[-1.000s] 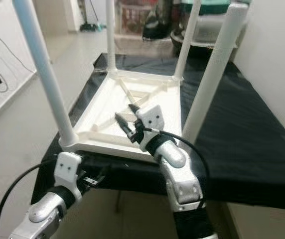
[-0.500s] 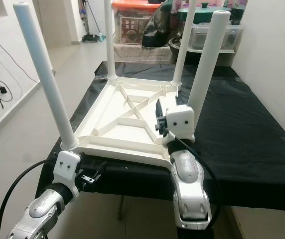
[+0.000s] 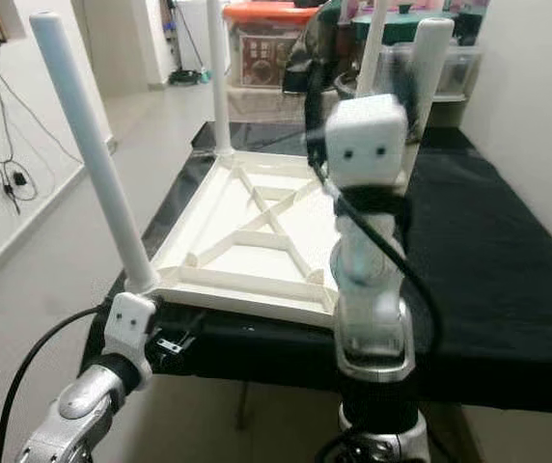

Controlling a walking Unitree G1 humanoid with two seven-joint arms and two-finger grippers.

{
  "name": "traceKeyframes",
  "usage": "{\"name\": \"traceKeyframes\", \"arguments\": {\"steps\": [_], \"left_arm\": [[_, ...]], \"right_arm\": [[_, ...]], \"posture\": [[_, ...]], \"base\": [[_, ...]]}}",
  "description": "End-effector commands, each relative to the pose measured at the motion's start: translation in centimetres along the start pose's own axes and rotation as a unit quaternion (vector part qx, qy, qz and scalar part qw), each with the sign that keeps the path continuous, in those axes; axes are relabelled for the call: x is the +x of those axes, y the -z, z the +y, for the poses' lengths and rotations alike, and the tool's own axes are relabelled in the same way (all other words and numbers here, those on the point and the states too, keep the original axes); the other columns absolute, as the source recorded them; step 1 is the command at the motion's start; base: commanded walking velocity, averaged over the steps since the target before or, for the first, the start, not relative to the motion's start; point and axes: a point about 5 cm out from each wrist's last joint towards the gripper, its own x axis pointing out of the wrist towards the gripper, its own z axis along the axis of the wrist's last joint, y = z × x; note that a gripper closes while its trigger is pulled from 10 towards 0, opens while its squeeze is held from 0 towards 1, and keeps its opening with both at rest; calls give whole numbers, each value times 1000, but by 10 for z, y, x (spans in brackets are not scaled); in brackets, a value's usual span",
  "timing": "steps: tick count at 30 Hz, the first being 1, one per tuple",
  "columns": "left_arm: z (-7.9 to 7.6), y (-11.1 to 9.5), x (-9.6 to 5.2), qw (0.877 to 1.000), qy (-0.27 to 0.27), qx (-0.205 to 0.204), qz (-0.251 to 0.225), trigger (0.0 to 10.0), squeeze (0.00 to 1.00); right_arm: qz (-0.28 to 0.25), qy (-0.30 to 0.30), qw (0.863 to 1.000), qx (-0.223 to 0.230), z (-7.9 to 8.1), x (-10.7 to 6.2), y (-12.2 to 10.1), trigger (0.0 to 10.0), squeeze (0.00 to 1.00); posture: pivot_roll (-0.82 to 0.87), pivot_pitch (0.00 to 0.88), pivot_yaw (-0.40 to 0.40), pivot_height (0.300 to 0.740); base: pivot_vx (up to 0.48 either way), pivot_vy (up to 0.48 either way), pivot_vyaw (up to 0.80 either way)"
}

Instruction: Building children table

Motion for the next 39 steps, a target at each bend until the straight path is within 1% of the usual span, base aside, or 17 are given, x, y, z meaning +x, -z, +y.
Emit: {"name": "traceKeyframes", "arguments": {"steps": [1,4,8,10,11,13,14,19,22,24,26,32,33,36,37,38,39], "left_arm": [[4,4,0,1000,-5,7,7,10000,0],[5,4,0,1000,-5,8,7,10000,0],[5,5,0,1000,-4,8,7,10000,0],[5,5,0,1000,-3,8,8,10000,0],[5,5,0,1000,-3,8,8,10000,0],[5,5,0,1000,-3,8,7,10000,0],[5,5,0,1000,-3,8,7,10000,0],[5,5,-1,1000,-4,8,6,10000,0],[5,5,-1,1000,-4,7,6,10000,0],[5,5,-1,1000,-4,7,6,10000,0],[5,5,-1,1000,-4,6,7,10000,0],[6,6,-2,1000,-2,4,9,10000,0],[5,6,-2,1000,-2,4,9,10000,0],[5,6,-3,1000,-1,4,10,10000,0],[5,6,-3,1000,-1,3,10,10000,0],[5,6,-3,1000,-1,3,10,10000,0],[4,6,-4,1000,-1,3,11,10000,0]], "right_arm": [[-4,27,999,-18,-7,2,-3,10000,0],[13,46,998,-30,-11,1,0,10000,0],[31,50,998,-34,-12,-1,5,10000,0],[77,37,996,-18,-9,-7,20,10000,0],[77,37,996,-18,-9,-7,20,10000,0],[137,35,990,8,-6,-16,36,10000,0],[137,35,990,8,-6,-16,36,10000,0],[215,43,975,29,-4,-33,57,10000,0],[232,51,971,36,-5,-39,60,10000,0],[232,51,971,36,-5,-39,60,10000,0],[254,59,965,40,-11,-50,62,10000,0],[287,53,955,43,-19,-62,66,10000,0],[298,45,952,59,-18,-64,69,10000,0],[306,43,948,72,-18,-65,71,10000,0],[319,38,942,93,-17,-66,76,7922,0],[319,38,942,93,-17,-66,76,7922,0],[324,36,940,99,-17,-66,79,0,0]], "posture": [[149,0,17,740],[148,0,18,740],[150,0,18,740],[153,0,18,740],[153,0,18,740],[154,0,17,740],[154,0,17,740],[155,0,17,740],[156,0,19,740],[156,0,19,740],[152,0,20,740],[147,0,26,740],[150,0,27,740],[153,0,25,740],[153,0,28,740],[153,0,28,740],[154,0,26,740]], "base": [[0,0,0],[0,0,0],[0,0,0],[0,0,0],[0,0,0],[0,0,0],[0,0,0],[0,0,0],[0,0,0],[0,0,0],[0,0,0],[0,0,0],[0,0,0],[0,0,0],[0,0,0],[0,0,0],[0,0,0]]}}
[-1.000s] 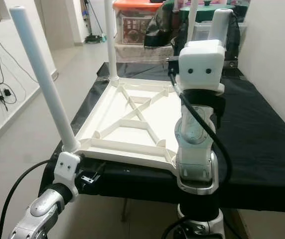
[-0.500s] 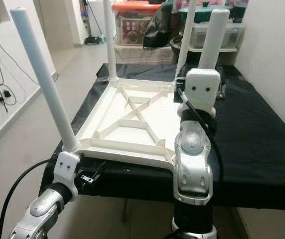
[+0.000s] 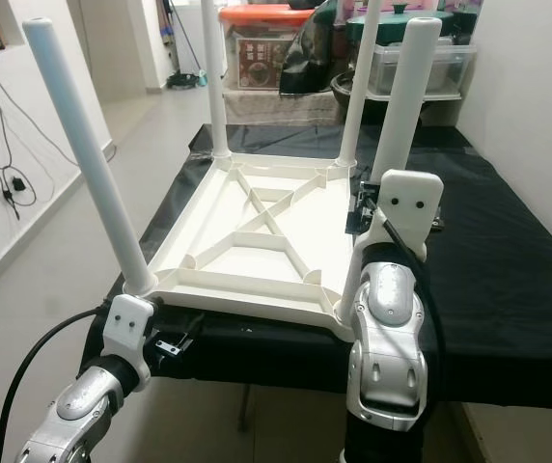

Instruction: Building children table

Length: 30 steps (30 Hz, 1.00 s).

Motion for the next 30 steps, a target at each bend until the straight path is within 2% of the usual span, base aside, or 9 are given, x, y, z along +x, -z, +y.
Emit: {"name": "traceKeyframes", "arguments": {"steps": [1,6,8,10,11,20,22,25,30], "left_arm": [[3,2,-4,1000,-4,4,7,10000,0],[2,1,-5,1000,-4,4,9,10000,0],[1,0,-8,1000,-3,4,9,10000,0],[0,0,-9,1000,-2,3,9,10000,0],[-1,-1,-12,1000,0,2,11,10000,0],[-5,-3,-18,1000,5,2,14,10000,0],[-6,-5,-21,1000,6,0,15,10000,0],[-7,-6,-23,1000,7,-1,15,10000,0],[-9,-9,-28,1000,11,-2,18,10000,0]], "right_arm": [[25,-1,1000,13,-2,5,8,0,0],[48,-21,997,55,1,20,15,0,0],[59,-61,989,117,6,41,18,0,0],[60,-72,986,138,7,47,18,0,0],[65,-86,978,180,9,64,19,0,0],[126,-104,950,267,22,85,31,0,0],[179,-97,927,315,29,91,46,0,0],[199,-92,919,328,32,92,51,0,0],[310,-55,872,375,45,82,94,0,0]], "posture": [[160,0,23,740],[167,0,22,740],[180,0,17,740],[182,0,16,740],[190,12,20,740],[210,33,14,740],[223,53,14,740],[224,55,14,740],[242,88,15,740]], "base": [[0,0,0],[0,0,0],[0,0,0],[0,0,0],[0,0,0],[0,0,0],[0,0,0],[0,0,0],[0,0,0]]}}
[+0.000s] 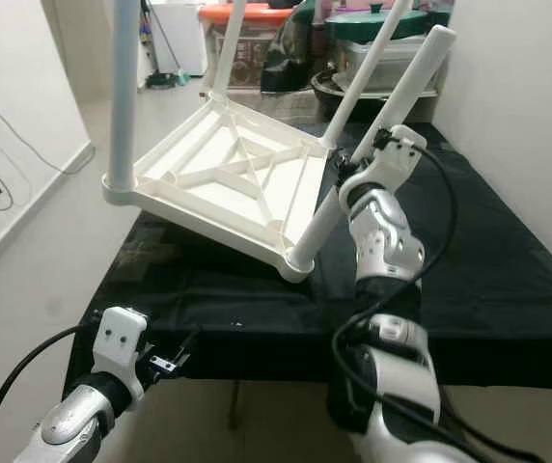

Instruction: Building children table

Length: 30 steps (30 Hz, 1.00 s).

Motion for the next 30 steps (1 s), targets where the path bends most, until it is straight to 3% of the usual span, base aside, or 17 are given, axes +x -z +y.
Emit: {"name": "traceKeyframes", "arguments": {"steps": [1,4,12,14,15,16,21,22,23,24,25,26,27,28,29,30], "left_arm": [[-1,1,-4,1000,5,1,11,10000,0],[-3,-3,-8,1000,7,1,13,10000,0],[-6,-7,-15,1000,7,-1,18,10000,0],[-7,-8,-15,1000,10,-2,19,10000,0],[-7,-8,-15,1000,10,-2,19,10000,0],[-7,-9,-15,1000,11,-3,20,10000,0],[-7,-10,-15,1000,13,-4,20,10000,0],[-8,-10,-14,1000,13,-4,21,10000,0],[-8,-10,-14,1000,13,-4,21,10000,0],[-8,-10,-15,1000,12,-4,22,10000,0],[-8,-11,-15,1000,10,-4,22,10000,0],[-8,-11,-15,1000,9,-4,23,10000,0],[-8,-11,-15,1000,9,-4,23,10000,0],[-8,-11,-15,1000,8,-4,23,10000,0],[-8,-11,-15,1000,8,-4,23,10000,0],[-8,-11,-15,1000,9,-5,24,10000,0]], "right_arm": [[135,59,980,133,-18,-3,68,0,0],[171,104,963,184,-22,-5,90,0,0],[139,161,944,251,-35,-4,89,0,0],[141,174,923,313,-36,-6,96,0,0],[141,174,923,313,-36,-6,96,0,0],[147,185,911,339,-35,-8,103,0,0],[156,205,892,371,-33,-11,114,0,0],[154,229,886,372,-34,-13,119,2706,0],[154,229,886,372,-34,-13,119,2706,0],[143,244,883,374,-35,-14,120,10000,0],[126,247,879,387,-33,-13,119,10000,94],[114,242,879,395,-31,-12,117,10000,341],[114,242,879,395,-31,-12,117,10000,341],[105,233,878,404,-29,-10,115,10000,765],[105,233,878,404,-29,-10,115,10000,765],[102,233,880,402,-28,-9,113,10000,1000]], "posture": [[244,92,15,740],[263,115,15,740],[264,136,26,740],[252,138,29,740],[252,138,29,740],[248,141,31,740],[251,144,31,740],[260,145,28,740],[260,145,28,740],[265,145,25,740],[261,144,22,740],[259,143,25,740],[259,143,25,740],[257,141,22,740],[257,141,22,740],[256,140,21,740]], "base": [[0,0,0],[0,0,0],[0,0,0],[0,0,0],[0,0,0],[0,0,0],[0,0,0],[0,0,0],[0,0,0],[0,0,0],[0,0,0],[0,0,0],[0,0,0],[0,0,0],[0,0,0],[0,0,0]]}}
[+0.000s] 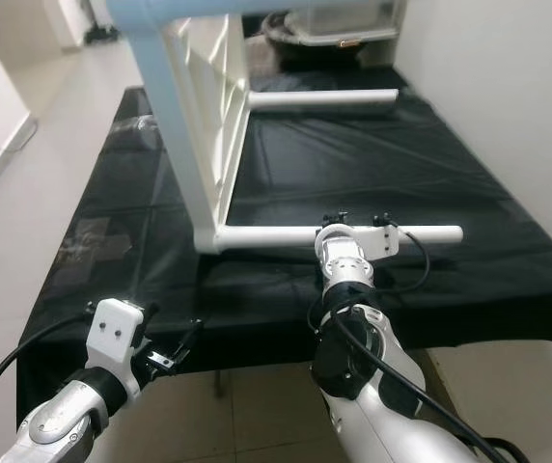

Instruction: Building children table

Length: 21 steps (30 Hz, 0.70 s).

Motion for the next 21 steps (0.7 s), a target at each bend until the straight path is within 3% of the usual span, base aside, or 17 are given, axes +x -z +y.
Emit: {"name": "traceKeyframes", "arguments": {"steps": [1,4,5,15,19,21], "left_arm": [[0,2,-2,1000,-2,0,8,10000,0],[0,2,-1,1000,0,-1,10,10000,0],[0,2,-1,1000,0,-1,11,10000,0],[1,5,4,1000,-1,0,14,10000,0],[2,6,6,1000,-2,1,16,10000,0],[4,8,9,1000,-2,1,17,10000,0]], "right_arm": [[27,33,999,-6,-15,0,18,10000,1000],[31,47,998,-7,-18,0,18,10000,973],[31,51,998,-9,-20,0,18,10000,0],[28,65,997,-20,-30,-6,11,10000,0],[27,66,997,-22,-32,-15,9,10000,0],[28,70,997,-27,-37,-27,6,10000,0]], "posture": [[252,138,22,740],[250,137,20,740],[249,135,19,740],[230,119,21,740],[223,112,23,740],[206,98,24,740]], "base": [[0,0,0],[0,0,0],[0,0,0],[0,0,0],[0,0,0],[0,0,0]]}}
